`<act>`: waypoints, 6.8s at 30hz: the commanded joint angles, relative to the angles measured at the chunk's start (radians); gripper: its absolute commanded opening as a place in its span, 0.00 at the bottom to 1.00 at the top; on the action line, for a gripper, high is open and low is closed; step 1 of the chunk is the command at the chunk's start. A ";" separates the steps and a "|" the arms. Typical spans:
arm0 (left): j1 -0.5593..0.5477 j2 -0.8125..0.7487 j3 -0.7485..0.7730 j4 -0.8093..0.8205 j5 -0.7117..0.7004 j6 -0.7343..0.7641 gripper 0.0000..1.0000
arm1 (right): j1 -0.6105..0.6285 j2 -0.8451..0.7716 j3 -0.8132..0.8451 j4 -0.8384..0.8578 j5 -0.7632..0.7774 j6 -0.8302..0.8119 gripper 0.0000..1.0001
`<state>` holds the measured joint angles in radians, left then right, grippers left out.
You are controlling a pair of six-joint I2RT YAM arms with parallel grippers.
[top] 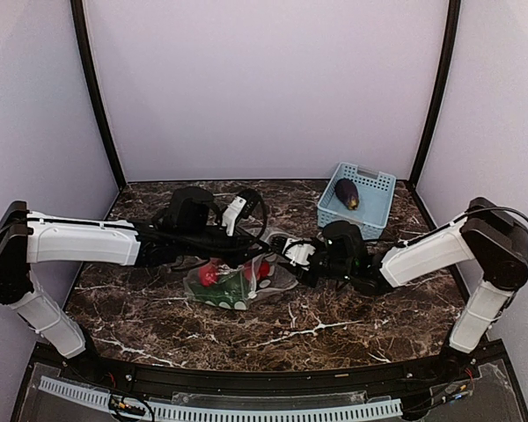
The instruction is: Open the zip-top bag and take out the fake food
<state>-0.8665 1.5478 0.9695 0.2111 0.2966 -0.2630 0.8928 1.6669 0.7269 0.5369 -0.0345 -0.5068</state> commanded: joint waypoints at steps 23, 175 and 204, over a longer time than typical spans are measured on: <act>0.092 -0.039 -0.036 0.050 0.214 -0.127 0.01 | 0.028 0.308 0.121 0.218 0.180 -0.276 0.31; 0.114 0.061 -0.106 0.118 -0.053 -0.104 0.01 | 0.009 -0.349 0.093 -0.696 -0.011 0.265 0.00; 0.114 0.086 -0.095 0.132 -0.045 -0.123 0.01 | -0.348 -0.426 0.307 -0.557 0.229 0.434 0.00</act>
<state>-0.7563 1.6306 0.8520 0.3431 0.2466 -0.3786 0.6319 1.2011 0.9840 -0.1482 0.1268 -0.1417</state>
